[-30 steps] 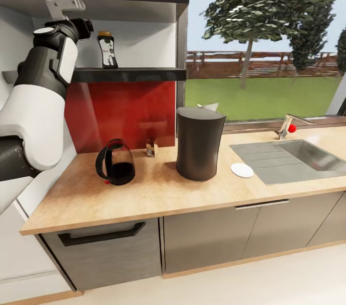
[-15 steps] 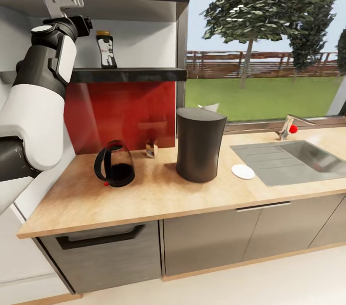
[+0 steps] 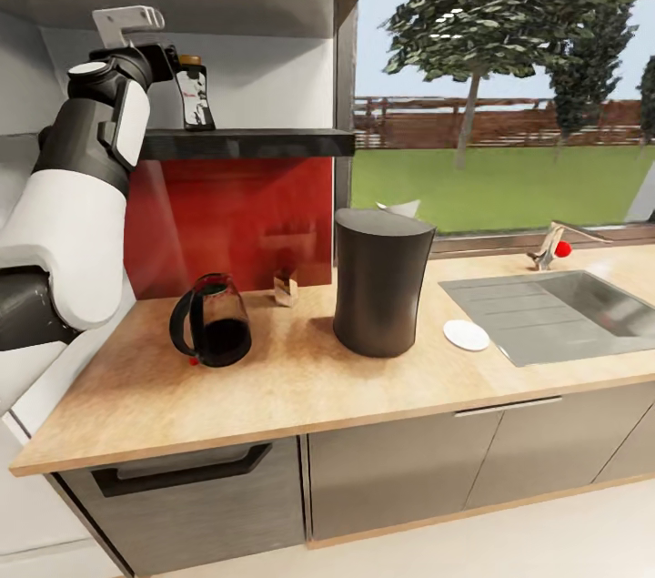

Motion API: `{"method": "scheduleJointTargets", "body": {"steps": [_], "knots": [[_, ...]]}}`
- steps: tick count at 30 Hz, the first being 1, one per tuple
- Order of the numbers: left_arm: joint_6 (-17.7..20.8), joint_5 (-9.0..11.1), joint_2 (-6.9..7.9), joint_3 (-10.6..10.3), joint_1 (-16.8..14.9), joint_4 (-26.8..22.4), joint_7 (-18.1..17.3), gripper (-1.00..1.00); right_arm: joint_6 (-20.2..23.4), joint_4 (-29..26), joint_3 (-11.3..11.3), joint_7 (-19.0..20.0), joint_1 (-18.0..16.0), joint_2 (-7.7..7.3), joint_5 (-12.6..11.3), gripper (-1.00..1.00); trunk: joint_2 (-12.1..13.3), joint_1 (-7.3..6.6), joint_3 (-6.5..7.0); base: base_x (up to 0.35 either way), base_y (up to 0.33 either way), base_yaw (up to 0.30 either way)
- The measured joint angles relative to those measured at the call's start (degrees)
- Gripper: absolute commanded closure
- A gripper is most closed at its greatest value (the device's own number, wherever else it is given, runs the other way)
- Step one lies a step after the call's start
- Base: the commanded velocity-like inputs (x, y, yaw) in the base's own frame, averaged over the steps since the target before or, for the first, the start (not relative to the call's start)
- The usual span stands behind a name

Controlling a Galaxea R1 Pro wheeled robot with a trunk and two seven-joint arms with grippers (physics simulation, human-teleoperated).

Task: Set up a coffee station on the kitchen countertop: keep the coffee maker on the countertop, move the bottle of coffee from the kitchen shelf to the counter next to the coffee maker, place a paper coffee filter on top of the coffee maker, put the saucer next to the coffee maker with the coffee cup on the saucer, and place the electric kettle next to the coffee maker.

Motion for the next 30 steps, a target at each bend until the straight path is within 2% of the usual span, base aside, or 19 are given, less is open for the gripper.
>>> {"method": "scheduleJointTargets", "body": {"steps": [2,13,20,30], "knots": [[0.0,0.0,0.00,0.0,0.1,0.0,0.0,-1.00,0.0,0.0,0.0,0.2,0.0,-0.48,0.0,-1.00,0.0,-0.01,0.00,0.094,0.000,0.000],[0.1,0.1,-0.05,0.1,0.2,0.5,0.0,-1.00,0.0,-0.2,-0.1,0.0,0.0,-0.48,-0.2,-1.00,0.0,0.00,0.00,0.090,0.000,0.000],[0.0,0.0,-0.01,0.1,3.2,0.2,0.0,-1.00,0.1,-0.2,-0.1,0.0,0.0,-0.48,-0.2,-1.00,0.0,0.00,0.00,0.007,0.000,0.000],[0.0,0.0,0.00,0.1,4.1,0.4,0.0,-1.00,0.1,-0.2,-0.1,0.0,0.0,-0.48,-0.2,-1.00,0.0,-0.01,0.00,0.143,0.000,0.000]]}}
